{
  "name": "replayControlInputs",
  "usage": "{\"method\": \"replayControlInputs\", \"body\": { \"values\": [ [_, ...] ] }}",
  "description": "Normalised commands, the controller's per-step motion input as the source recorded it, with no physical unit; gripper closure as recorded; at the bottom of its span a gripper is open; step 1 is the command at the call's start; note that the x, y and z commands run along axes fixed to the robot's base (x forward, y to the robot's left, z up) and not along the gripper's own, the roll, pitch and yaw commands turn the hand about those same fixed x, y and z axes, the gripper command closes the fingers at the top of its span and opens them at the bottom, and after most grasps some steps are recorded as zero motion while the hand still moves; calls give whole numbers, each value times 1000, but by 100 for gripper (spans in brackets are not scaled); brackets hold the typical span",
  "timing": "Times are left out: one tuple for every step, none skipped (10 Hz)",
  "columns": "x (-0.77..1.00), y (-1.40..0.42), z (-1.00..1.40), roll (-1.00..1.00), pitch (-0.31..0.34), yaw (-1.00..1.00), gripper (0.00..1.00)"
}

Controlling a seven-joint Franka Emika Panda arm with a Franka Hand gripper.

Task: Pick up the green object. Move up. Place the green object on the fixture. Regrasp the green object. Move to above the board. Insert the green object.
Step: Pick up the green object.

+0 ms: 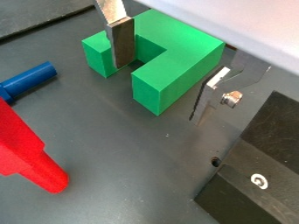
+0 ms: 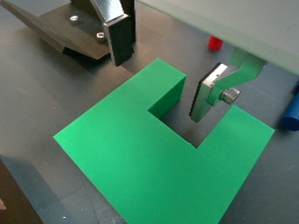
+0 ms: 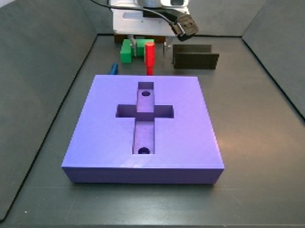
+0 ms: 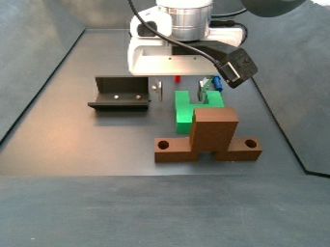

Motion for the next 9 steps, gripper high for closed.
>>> {"method": "replayControlInputs", "body": {
  "values": [
    [0,9,-294,0,0,-37,0],
    [0,29,-243,0,0,-14,0],
    [0,0,0,0,0,0,0],
    [0,0,0,0,0,0,100],
    [0,0,0,0,0,0,100],
    [0,0,0,0,0,0,100],
    [0,0,0,0,0,0,100],
    [0,0,0,0,0,0,100],
    [0,0,0,0,0,0,100]
  ]
}}
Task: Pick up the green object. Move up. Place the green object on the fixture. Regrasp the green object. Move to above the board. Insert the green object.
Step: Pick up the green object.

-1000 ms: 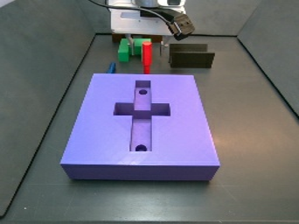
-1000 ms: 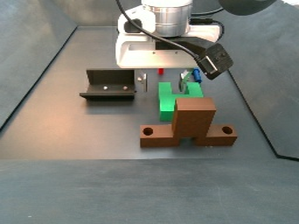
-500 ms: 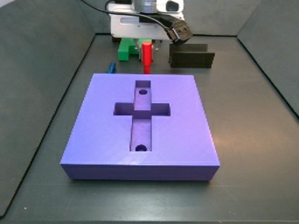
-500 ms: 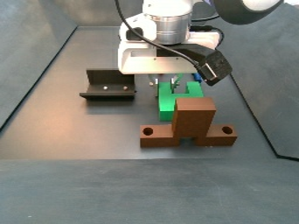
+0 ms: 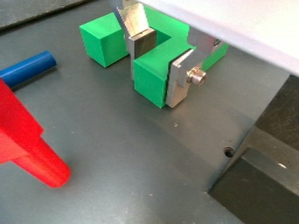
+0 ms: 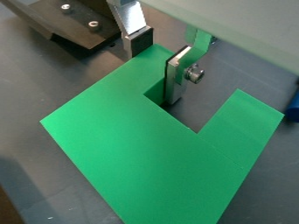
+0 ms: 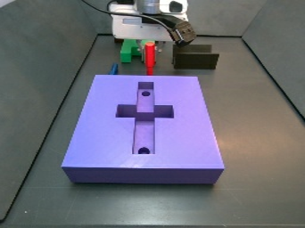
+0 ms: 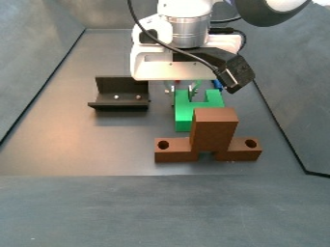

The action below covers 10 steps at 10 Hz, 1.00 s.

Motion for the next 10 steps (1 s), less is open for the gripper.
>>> {"method": "replayControlInputs", "body": {
  "values": [
    [0,0,0,0,0,0,100],
    [0,0,0,0,0,0,100],
    [0,0,0,0,0,0,100],
    [0,0,0,0,0,0,100],
    [0,0,0,0,0,0,100],
    [0,0,0,0,0,0,100],
    [0,0,0,0,0,0,100],
    [0,0,0,0,0,0,100],
    [0,0,0,0,0,0,100],
    [0,0,0,0,0,0,100]
  ]
}}
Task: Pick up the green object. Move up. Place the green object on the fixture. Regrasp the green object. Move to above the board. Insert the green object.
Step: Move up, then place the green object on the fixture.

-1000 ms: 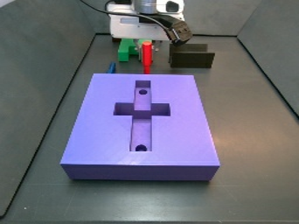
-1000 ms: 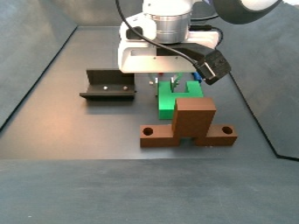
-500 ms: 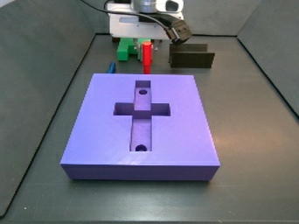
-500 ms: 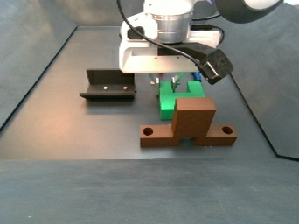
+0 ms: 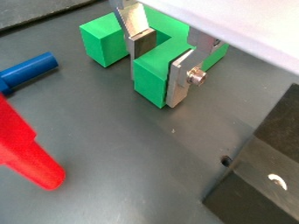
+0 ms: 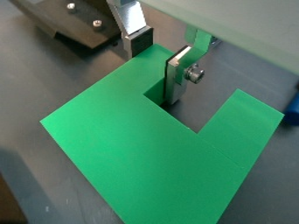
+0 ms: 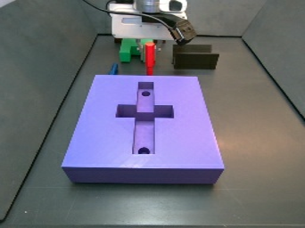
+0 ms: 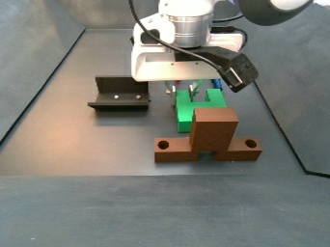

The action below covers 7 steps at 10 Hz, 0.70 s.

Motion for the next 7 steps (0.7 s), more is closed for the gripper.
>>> {"method": "replayControlInputs", "body": {
  "values": [
    [0,0,833,0,0,0,100],
    [-6,-6,810,-1,8,48,100],
    [-32,-6,489,6,1,43,100],
    [-8,-2,201,13,-8,29,100],
    [0,-37,0,11,0,0,100],
    [0,0,0,-51,0,-23,100],
    [420,0,266,-1000,-134,-37,100]
  ]
}}
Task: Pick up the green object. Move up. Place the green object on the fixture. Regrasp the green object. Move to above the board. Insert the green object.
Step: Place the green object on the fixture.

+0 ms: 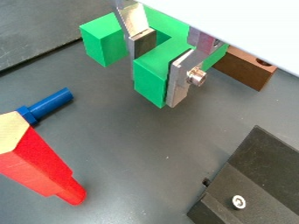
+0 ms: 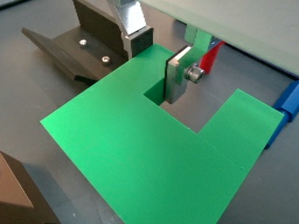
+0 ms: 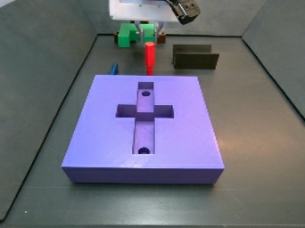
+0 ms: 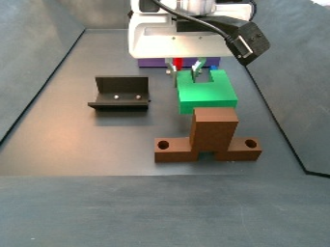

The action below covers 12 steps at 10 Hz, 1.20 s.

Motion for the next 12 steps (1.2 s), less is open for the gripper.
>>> {"method": "replayControlInputs", "body": {
  "values": [
    [503,0,277,-1000,-157,-111,100],
    [577,0,291,-1000,-66,-91,100],
    [643,0,343,-1000,0,-140,100],
    [697,-57,400,-1000,0,-174,100],
    [763,-134,446,-957,6,-203,100],
    [720,-131,446,-1000,0,-243,100],
    [683,-140,457,-1000,0,-254,100],
    [620,-126,443,-1000,0,-260,100],
    [589,-31,323,-1000,-3,-269,100],
    [489,-11,251,-1000,-109,-300,100],
    [531,-29,263,-1000,-97,-294,100],
    [529,0,260,-1000,-80,-280,100]
  ]
}}
